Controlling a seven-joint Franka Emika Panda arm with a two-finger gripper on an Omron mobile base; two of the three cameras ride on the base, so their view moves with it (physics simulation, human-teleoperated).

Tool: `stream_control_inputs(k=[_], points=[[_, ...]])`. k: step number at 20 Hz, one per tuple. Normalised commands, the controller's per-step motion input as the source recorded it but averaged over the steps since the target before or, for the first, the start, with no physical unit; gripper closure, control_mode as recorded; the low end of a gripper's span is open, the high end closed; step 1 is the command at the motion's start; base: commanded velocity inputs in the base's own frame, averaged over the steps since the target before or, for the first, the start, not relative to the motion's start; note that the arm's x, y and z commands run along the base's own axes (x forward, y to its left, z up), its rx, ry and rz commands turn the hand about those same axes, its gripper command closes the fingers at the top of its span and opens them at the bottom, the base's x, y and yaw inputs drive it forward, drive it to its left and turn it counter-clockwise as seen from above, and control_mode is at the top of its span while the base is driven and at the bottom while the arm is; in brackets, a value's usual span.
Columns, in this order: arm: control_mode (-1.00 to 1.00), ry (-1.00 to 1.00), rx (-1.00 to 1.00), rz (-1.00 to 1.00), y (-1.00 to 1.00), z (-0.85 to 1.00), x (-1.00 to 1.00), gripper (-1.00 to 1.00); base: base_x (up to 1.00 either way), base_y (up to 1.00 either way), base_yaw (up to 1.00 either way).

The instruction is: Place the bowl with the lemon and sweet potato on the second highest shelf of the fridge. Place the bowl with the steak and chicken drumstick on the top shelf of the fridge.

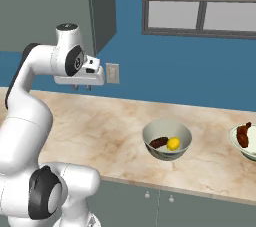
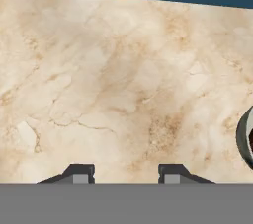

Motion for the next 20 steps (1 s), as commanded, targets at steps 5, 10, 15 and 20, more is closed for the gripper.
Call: stream_control_inputs(k=[5, 10, 15, 20], points=[[-1.0, -0.03, 0.07, -0.1, -0.36, -0.04, -0.48, -1.0, 0.0, 0.0, 0.0], [-1.0, -0.05, 0.16, -0.31, -0.9, -0.05, -0.92, -1.0, 0.0, 0.0, 0.0], [-1.0, 0.0, 0.08, -0.37, -0.93, -0.05, -0.91, -1.0, 0.0, 0.0, 0.0], [-1.0, 0.02, 0.05, -0.47, -0.99, -0.18, -0.62, -1.0, 0.0, 0.0, 0.0]])
